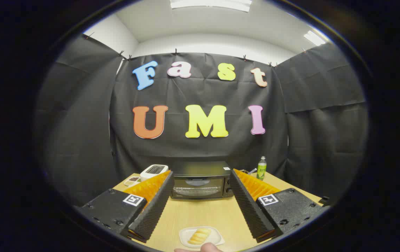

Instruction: Open the toaster oven, put the food inside, and close the toaster oven door.

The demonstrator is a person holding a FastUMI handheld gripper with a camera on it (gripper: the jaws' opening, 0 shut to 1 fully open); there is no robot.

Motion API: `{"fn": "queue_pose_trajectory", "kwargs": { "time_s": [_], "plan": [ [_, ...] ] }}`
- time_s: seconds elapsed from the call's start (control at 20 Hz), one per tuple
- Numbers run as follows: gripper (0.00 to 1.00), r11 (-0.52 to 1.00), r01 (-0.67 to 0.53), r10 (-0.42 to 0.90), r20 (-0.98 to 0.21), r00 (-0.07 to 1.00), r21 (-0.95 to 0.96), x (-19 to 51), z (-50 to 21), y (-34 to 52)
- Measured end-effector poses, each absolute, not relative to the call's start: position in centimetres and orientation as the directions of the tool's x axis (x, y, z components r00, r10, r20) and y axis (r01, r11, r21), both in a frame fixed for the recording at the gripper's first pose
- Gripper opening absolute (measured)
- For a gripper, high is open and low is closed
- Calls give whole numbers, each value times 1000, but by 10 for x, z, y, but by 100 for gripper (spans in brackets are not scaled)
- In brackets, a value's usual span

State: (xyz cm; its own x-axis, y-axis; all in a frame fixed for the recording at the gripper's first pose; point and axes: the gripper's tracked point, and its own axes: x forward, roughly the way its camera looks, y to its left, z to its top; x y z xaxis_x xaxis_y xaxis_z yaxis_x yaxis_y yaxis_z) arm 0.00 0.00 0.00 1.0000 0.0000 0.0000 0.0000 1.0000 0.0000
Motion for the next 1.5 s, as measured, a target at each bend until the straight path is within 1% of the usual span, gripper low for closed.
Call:
{"fn": "queue_pose_trajectory", "kwargs": {
  "time_s": [0.7, 1.05, 1.5],
  "plan": [
    [100, 1000, -10, 10, 14, 1000, 28, -3, 3, 0],
    [100, 999, -10, 10, -5, 1000, 33, -3, -1, -2],
    [100, 997, -46, 47, -21, 999, 62, 6, -10, -8]
  ]
}}
